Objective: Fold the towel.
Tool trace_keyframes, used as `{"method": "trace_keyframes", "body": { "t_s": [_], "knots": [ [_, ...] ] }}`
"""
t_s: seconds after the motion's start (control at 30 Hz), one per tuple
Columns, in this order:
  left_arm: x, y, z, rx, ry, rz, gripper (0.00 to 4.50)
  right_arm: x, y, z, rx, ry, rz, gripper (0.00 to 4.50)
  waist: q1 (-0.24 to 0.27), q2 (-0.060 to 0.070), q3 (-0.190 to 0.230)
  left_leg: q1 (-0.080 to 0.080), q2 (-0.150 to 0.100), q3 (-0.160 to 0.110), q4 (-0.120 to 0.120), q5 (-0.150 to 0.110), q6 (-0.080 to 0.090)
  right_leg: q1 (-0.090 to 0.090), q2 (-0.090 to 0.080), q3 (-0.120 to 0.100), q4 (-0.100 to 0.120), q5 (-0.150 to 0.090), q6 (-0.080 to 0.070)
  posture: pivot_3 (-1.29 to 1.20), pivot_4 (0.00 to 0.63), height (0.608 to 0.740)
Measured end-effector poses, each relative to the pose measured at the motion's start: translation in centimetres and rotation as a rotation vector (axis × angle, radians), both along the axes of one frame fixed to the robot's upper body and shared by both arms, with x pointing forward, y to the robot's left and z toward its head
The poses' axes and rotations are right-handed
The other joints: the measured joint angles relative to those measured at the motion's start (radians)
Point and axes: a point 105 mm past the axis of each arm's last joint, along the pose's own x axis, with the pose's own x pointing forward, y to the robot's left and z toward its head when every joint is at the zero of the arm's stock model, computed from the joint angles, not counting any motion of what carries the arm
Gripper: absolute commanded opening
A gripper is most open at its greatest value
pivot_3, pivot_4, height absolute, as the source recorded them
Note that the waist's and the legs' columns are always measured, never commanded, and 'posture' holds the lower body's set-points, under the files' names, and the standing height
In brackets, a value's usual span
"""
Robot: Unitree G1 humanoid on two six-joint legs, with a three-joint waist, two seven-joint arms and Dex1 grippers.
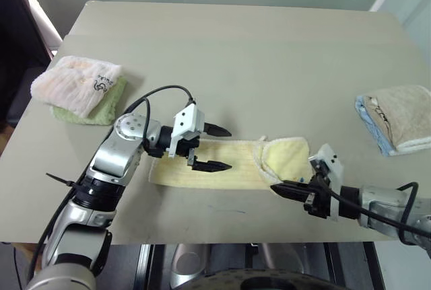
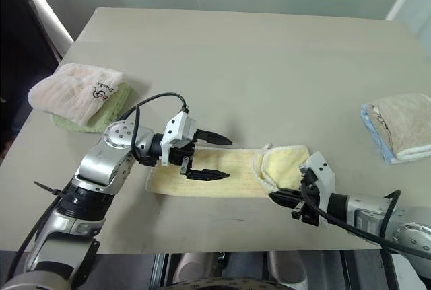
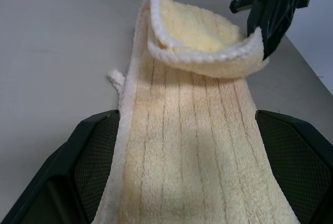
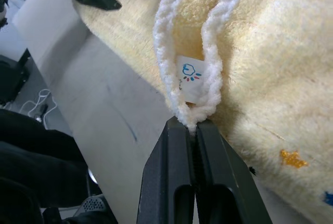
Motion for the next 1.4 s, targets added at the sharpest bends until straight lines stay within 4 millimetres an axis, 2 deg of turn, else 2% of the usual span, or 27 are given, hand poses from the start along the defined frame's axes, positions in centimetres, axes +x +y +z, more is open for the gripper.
{"method": "trace_keyframes", "body": {
  "t_s": [0.07,0.17,0.4,0.53,0.6,0.7,0.8,0.97,1.17,1.4],
  "knots": [
    [0.0,0.0,0.0,-0.001,-0.001,0.000,4.50,0.5,0.1,-0.1,0.014,-0.008,-0.024,0.03,0.000,0.000,0.000,0.000,0.000,0.000,0.000,0.001,0.001,0.000,0.000,0.000,0.000,0.001,0.000,0.00,0.150,0.697],
    [0.0,0.0,0.0,0.000,-0.001,0.000,4.50,1.2,0.0,-0.1,0.018,-0.026,-0.059,0.67,0.000,0.000,0.000,0.000,0.000,0.000,0.000,0.003,0.001,0.000,0.000,0.000,0.000,0.003,-0.001,0.00,0.150,0.697],
    [0.0,-0.1,0.0,-0.002,-0.002,0.001,4.50,0.8,0.5,-0.1,0.046,-0.017,-0.031,3.13,0.000,0.000,0.000,0.000,0.000,0.000,0.000,0.004,0.000,0.000,0.000,0.000,0.000,0.004,-0.001,0.00,0.150,0.697],
    [0.1,0.0,0.1,-0.010,-0.004,0.003,4.50,0.4,0.4,0.6,0.101,-0.014,-0.023,4.47,0.000,0.000,0.000,-0.001,0.000,0.000,-0.001,0.004,0.000,-0.001,0.000,0.000,0.000,0.003,-0.002,0.00,0.150,0.697],
    [0.3,-0.3,0.7,-0.057,-0.008,0.014,4.50,0.5,0.1,1.4,0.137,-0.042,-0.040,4.47,0.001,0.000,0.000,-0.002,0.000,0.000,0.000,0.004,0.000,-0.001,0.000,0.000,0.000,0.003,-0.001,0.00,0.150,0.697],
    [0.9,-1.3,2.9,-0.229,-0.028,0.034,4.50,1.6,-1.1,4.2,0.220,-0.168,-0.110,4.47,0.002,0.000,0.000,-0.002,0.000,0.000,0.000,0.004,0.000,0.000,0.000,0.000,-0.001,0.003,-0.002,0.00,0.150,0.697],
    [1.1,-2.0,5.0,-0.349,-0.021,0.030,3.94,2.2,-2.0,6.0,0.272,-0.252,-0.157,3.91,0.001,0.000,0.000,0.000,0.000,0.000,-0.001,0.004,0.000,0.001,0.000,0.000,0.000,0.003,-0.002,0.00,0.150,0.697],
    [0.8,-2.9,6.2,-0.425,0.034,-0.022,2.08,2.7,-2.6,7.2,0.320,-0.332,-0.196,2.06,0.000,0.000,0.000,0.001,0.000,0.000,-0.002,0.005,-0.001,0.001,0.000,0.000,-0.001,0.003,-0.001,0.00,0.150,0.697],
    [0.8,-5.6,4.9,-0.500,0.144,-0.067,0.03,4.0,-3.4,6.0,0.296,-0.385,-0.282,0.03,0.003,0.000,0.000,0.001,0.000,0.000,0.000,0.006,0.001,0.004,-0.001,0.000,-0.002,0.005,0.001,0.00,0.150,0.697],
    [0.9,-7.0,3.1,-0.467,0.142,-0.047,0.03,4.5,-3.2,3.7,0.206,-0.406,-0.303,0.03,0.000,0.000,0.000,0.004,0.000,0.000,-0.001,0.008,0.000,0.006,0.000,0.000,-0.002,0.005,0.004,0.00,0.150,0.697]
  ]
}}
